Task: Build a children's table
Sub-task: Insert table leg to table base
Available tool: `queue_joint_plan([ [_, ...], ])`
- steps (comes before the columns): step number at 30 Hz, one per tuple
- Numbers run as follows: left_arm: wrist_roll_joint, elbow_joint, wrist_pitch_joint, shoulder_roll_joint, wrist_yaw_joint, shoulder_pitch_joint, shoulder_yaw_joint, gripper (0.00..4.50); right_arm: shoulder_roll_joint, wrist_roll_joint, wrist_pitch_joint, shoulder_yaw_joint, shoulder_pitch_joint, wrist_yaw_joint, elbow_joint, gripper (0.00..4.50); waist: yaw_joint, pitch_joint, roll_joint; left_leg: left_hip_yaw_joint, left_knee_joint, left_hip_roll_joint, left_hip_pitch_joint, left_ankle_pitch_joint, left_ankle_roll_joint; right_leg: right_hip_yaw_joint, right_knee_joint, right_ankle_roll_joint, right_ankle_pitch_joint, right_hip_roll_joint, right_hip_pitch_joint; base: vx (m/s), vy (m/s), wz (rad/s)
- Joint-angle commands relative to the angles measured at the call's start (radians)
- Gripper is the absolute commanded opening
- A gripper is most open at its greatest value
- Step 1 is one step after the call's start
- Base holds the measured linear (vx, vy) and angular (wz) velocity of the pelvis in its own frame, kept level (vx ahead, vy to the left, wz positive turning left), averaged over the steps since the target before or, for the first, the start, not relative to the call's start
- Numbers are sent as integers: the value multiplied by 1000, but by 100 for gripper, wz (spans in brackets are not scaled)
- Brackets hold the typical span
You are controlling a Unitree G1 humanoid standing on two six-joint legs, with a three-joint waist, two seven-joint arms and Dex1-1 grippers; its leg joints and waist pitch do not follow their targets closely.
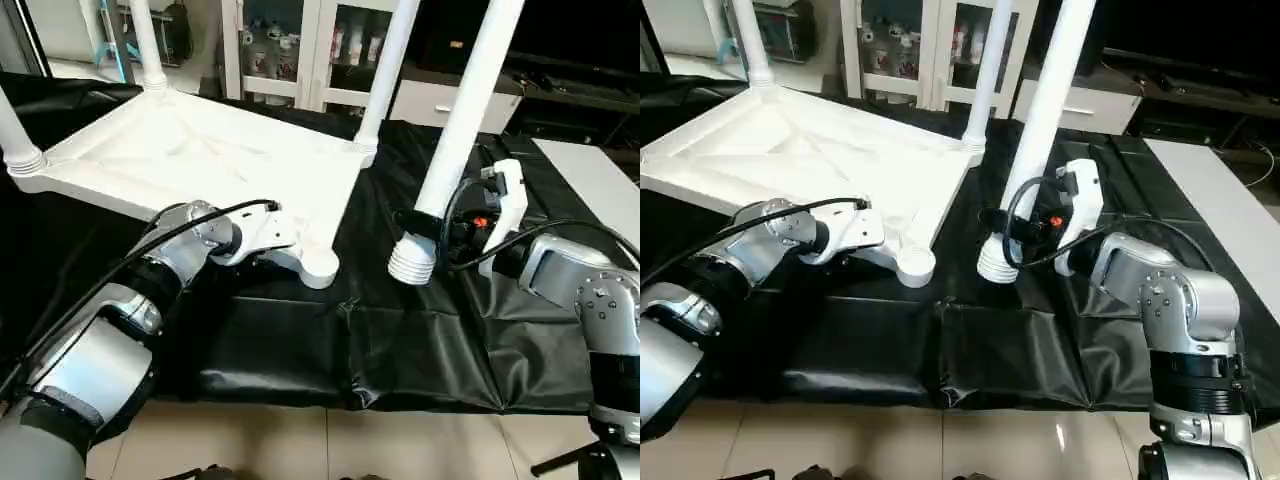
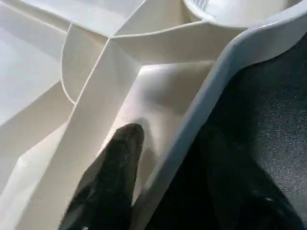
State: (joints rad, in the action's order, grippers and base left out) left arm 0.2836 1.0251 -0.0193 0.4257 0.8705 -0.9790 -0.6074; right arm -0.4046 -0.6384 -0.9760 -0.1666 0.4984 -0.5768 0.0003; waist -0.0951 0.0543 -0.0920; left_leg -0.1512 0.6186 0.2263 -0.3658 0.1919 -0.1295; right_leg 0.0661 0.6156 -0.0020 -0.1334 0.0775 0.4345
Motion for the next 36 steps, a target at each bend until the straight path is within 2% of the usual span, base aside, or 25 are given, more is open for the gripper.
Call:
queue_joint_plan([
  [1,32,21,34,-16,52,48,-36,191,-20,-2,14,-1,-12,-8,-36,186,-3,-73,12,-15,-83,-4,5,187,-40,-33,-66,-161,-282,55,-69,0,0,0],
  [4,26,-9,61,-9,73,65,-25,168,-21,-2,17,1,-14,-8,-37,186,-3,-73,13,-15,-84,-4,5,193,-40,-33,-68,-152,-309,56,-69,0,0,0],
  [8,-23,-132,171,15,124,116,25,147,-24,3,24,1,-20,-12,-35,186,2,-72,17,-16,-86,-3,6,200,-39,-35,-68,-163,-312,55,-67,0,0,0],
  [9,-38,-169,206,21,121,132,40,141,-22,4,26,2,-22,-11,-35,186,3,-72,21,-16,-86,-2,7,203,-41,-36,-66,-169,-310,56,-67,0,0,0],
  [10,-44,-190,227,23,120,142,50,141,-21,5,26,2,-23,-10,-36,186,3,-71,20,-17,-86,-3,6,204,-39,-35,-68,-169,-312,55,-67,0,0,0],
  [11,-59,-260,299,33,118,176,75,136,-16,10,29,3,-27,-4,-38,186,5,-71,21,-17,-88,-2,5,201,-38,-35,-67,-173,-301,54,-69,0,0,0],
  [12,-61,-312,348,44,116,204,89,133,-12,13,31,4,-32,4,-42,186,4,-71,28,-16,-88,-2,6,204,-43,-35,-64,-174,-301,54,-69,0,0,0],
  [13,-61,-312,348,44,116,204,89,130,-12,13,31,4,-32,4,-42,186,5,-72,26,-17,-89,-2,6,205,-40,-36,-66,-173,-301,53,-70,0,0,0],
  [14,-55,-382,409,62,101,247,106,124,-5,20,36,8,-39,16,-45,186,6,-71,28,-19,-88,-5,8,215,-36,-36,-69,-165,-324,51,-67,0,0,0],
  [15,-55,-382,409,62,101,247,106,120,-5,20,36,8,-39,16,-45,186,11,-70,24,-19,-91,-7,2,213,-32,-35,-72,-154,-343,48,-71,0,0,0],
  [16,-51,-453,466,82,94,292,118,119,0,25,39,14,-46,23,-49,186,10,-71,27,-20,-90,-8,6,220,-31,-35,-74,-146,-364,48,-68,0,0,0],
  [18,-48,-522,522,98,95,333,133,112,5,26,40,18,-51,26,-52,186,17,-71,30,-19,-92,-11,4,225,-27,-33,-82,-120,-416,48,-69,0,0,0],
  [19,-46,-549,539,105,96,349,138,112,6,26,40,19,-53,28,-54,186,18,-73,30,-18,-92,-8,6,224,-30,-34,-79,-119,-414,49,-69,0,0,0],
  [20,-47,-662,600,127,93,414,163,105,13,28,42,24,-61,32,-57,186,24,-72,29,-18,-92,-9,5,226,-25,-33,-80,-114,-427,48,-66,0,0,0],
  [21,-51,-706,618,133,90,439,173,103,15,30,43,27,-64,34,-57,186,28,-70,29,-18,-94,-8,5,230,-24,-33,-81,-115,-434,48,-65,0,0,0],
  [22,-59,-745,602,132,76,463,187,99,17,35,47,33,-67,35,-57,186,39,-71,30,-14,-97,-8,-4,226,-23,-31,-80,-114,-434,47,-71,0,0,0],
  [23,-66,-762,594,127,68,473,195,94,18,38,49,36,-68,36,-57,186,40,-71,34,-18,-93,-9,7,243,-16,-30,-88,-112,-442,42,-59,0,0,0],
  [26,-102,-848,539,104,36,523,225,85,29,58,65,48,-74,52,-55,186,48,-68,28,-18,-91,-12,8,279,-4,-27,-96,-95,-507,41,-53,0,0,0],
  [27,-102,-877,503,99,18,550,222,81,39,84,91,66,-80,68,-53,186,49,-67,29,-17,-93,-11,7,283,-3,-26,-98,-90,-519,41,-53,0,0,0],
  [29,-99,-883,451,100,9,566,213,73,47,112,124,82,-87,81,-51,186,47,-69,30,-18,-92,-11,11,289,0,-25,-103,-79,-525,40,-45,0,0,0],
  [30,-91,-886,423,99,-1,576,209,73,55,126,156,94,-94,80,-50,186,48,-69,27,-18,-94,-11,9,286,2,-26,-102,-74,-514,38,-46,0,0,0],
  [31,-90,-887,388,101,-2,585,204,61,62,140,186,104,-101,80,-52,186,46,-68,29,-17,-95,-10,8,289,3,-26,-102,-71,-514,40,-46,0,0,0],
  [34,-73,-897,290,106,-26,609,202,43,90,142,214,96,-104,101,-61,186,45,-71,28,-16,-98,-9,8,288,1,-29,-98,-67,-485,38,-47,0,0,0],
  [36,-47,-890,246,118,-58,617,204,41,99,147,233,92,-102,114,-66,186,46,-70,23,-17,-99,-8,7,280,1,-30,-95,-68,-467,37,-47,0,0,0],
])
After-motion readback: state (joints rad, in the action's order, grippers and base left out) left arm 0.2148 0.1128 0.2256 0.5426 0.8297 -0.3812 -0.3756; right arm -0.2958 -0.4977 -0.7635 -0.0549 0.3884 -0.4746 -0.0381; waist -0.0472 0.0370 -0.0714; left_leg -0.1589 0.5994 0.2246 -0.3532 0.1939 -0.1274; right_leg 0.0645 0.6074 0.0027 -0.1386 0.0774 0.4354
